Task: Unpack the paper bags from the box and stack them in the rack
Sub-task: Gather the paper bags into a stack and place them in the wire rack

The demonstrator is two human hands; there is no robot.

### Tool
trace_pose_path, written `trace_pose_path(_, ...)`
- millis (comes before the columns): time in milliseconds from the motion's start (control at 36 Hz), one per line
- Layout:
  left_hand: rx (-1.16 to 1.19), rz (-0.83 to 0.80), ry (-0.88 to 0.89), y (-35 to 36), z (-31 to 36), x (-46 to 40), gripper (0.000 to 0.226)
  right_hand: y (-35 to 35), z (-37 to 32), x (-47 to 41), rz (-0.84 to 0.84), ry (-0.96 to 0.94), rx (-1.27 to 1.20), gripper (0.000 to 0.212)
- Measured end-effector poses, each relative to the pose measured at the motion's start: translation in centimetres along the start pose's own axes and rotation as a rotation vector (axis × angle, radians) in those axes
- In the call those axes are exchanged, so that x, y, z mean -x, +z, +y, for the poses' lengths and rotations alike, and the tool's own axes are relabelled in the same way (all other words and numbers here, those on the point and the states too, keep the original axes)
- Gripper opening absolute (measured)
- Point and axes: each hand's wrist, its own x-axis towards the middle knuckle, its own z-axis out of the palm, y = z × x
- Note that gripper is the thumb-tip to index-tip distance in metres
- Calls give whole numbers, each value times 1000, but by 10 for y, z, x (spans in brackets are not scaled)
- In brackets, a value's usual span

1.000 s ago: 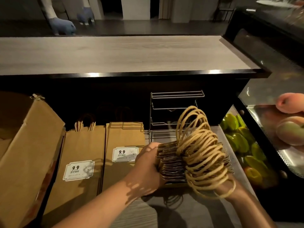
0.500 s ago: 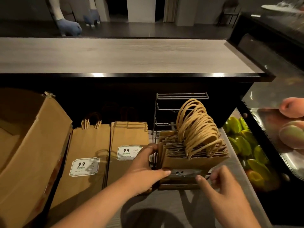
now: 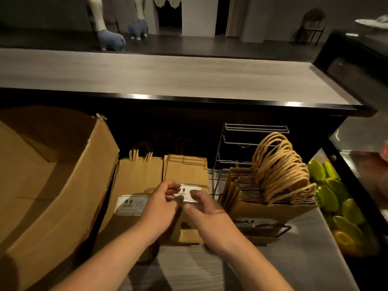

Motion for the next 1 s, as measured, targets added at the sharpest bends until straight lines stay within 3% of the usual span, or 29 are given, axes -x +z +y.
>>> trace_pose_path(139,11,94,-73,-12,-6,-14,20,21,-9,-39,79,80,30,53)
trace_pose_path(278,58,82,-166,-22,-10,-21,34,34,-8,-67,134,154,105,58)
trace_pose_path(417,2,66,-252,-25,-9,-29,47,38,-14,-85,250,381,79,52)
trace_pose_path(583,-19,21,-281,-25,-11,-35,51,46,4,-98,395,388,149,56)
trace_pose_path(806,33,-39,-347,-22,0,-36,47,46,11,-104,425,406,71,50)
trace_pose_path(1000,103,-44,-322,-20,3,-36,26,39,4,-100,418,402,74,59)
